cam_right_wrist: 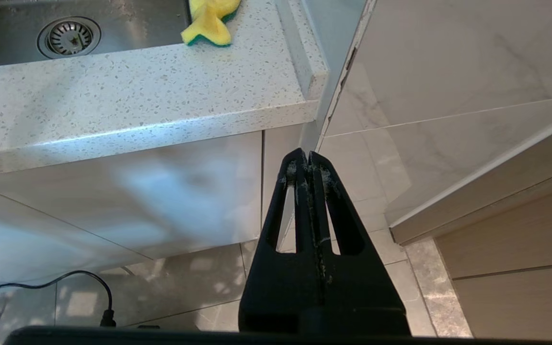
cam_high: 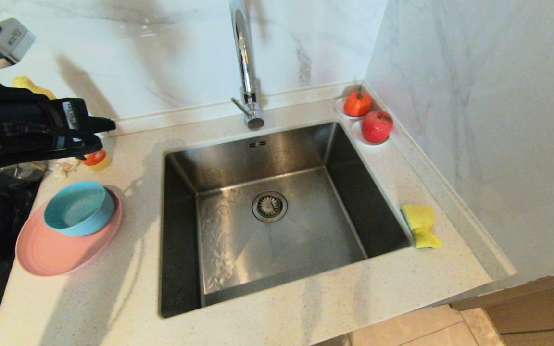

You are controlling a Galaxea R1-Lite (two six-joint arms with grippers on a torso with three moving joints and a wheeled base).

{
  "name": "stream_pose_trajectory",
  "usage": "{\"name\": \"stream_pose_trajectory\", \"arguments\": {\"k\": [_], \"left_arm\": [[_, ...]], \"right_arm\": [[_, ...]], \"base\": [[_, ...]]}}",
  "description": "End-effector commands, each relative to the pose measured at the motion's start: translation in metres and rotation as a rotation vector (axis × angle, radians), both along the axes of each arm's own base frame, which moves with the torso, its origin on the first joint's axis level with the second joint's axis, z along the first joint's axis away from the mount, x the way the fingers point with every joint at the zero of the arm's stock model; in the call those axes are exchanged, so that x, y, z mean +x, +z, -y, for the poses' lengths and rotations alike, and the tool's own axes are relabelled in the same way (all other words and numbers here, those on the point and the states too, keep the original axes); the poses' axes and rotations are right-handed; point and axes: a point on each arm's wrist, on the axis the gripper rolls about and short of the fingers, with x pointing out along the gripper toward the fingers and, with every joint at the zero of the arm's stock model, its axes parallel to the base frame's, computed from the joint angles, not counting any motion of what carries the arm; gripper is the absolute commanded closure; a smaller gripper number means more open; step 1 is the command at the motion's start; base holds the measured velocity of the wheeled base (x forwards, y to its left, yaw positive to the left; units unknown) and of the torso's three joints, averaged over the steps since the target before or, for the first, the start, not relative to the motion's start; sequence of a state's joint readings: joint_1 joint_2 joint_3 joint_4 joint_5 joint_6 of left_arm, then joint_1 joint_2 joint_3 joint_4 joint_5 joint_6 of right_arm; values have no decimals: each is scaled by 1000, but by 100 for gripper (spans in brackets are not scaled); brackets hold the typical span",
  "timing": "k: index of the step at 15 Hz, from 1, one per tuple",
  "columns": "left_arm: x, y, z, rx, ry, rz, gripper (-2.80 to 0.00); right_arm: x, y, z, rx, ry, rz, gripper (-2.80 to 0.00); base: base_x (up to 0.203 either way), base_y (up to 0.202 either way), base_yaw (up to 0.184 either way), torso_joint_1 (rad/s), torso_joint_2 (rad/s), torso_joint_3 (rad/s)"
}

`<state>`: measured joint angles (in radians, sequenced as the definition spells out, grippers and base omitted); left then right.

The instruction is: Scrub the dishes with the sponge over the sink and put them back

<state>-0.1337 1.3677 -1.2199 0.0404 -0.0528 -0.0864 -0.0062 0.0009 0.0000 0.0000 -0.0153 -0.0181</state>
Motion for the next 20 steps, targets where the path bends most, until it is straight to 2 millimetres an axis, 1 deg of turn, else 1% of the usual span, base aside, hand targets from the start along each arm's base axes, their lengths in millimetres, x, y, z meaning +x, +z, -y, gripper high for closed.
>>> {"name": "stream_pose_trajectory", "arguments": {"k": [1, 2, 4, 7, 9, 11, 12, 14, 15, 18, 20], "left_arm": [[-72, 14, -4, -14, -34, 123, 0], [-92, 14, -7, -12, -14, 154, 0], [-128, 11, -16, -13, 92, 205, 0], [-181, -1, -29, -19, 208, 288, 0], [-215, -22, -34, -13, 257, 338, 0], [-239, -61, -37, 14, 302, 342, 0], [-247, -80, -37, 26, 328, 340, 0], [-262, -105, -36, 42, 372, 357, 0], [-266, -121, -35, 49, 379, 344, 0], [-265, -167, -34, 60, 355, 287, 0], [-259, -204, -33, 71, 308, 219, 0]], "right_arm": [[0, 0, 0, 0, 0, -2, 0], [0, 0, 0, 0, 0, -1, 0], [0, 0, 0, 0, 0, -1, 0], [0, 0, 0, 0, 0, -1, 0], [0, 0, 0, 0, 0, -2, 0], [0, 0, 0, 0, 0, -1, 0], [0, 0, 0, 0, 0, -1, 0], [0, 0, 0, 0, 0, -1, 0], [0, 0, 0, 0, 0, -1, 0], [0, 0, 0, 0, 0, -1, 0], [0, 0, 0, 0, 0, -2, 0]], "base": [[0, 0, 0, 0, 0, 0], [0, 0, 0, 0, 0, 0], [0, 0, 0, 0, 0, 0], [0, 0, 0, 0, 0, 0], [0, 0, 0, 0, 0, 0], [0, 0, 0, 0, 0, 0], [0, 0, 0, 0, 0, 0], [0, 0, 0, 0, 0, 0], [0, 0, 0, 0, 0, 0], [0, 0, 0, 0, 0, 0], [0, 0, 0, 0, 0, 0]]}}
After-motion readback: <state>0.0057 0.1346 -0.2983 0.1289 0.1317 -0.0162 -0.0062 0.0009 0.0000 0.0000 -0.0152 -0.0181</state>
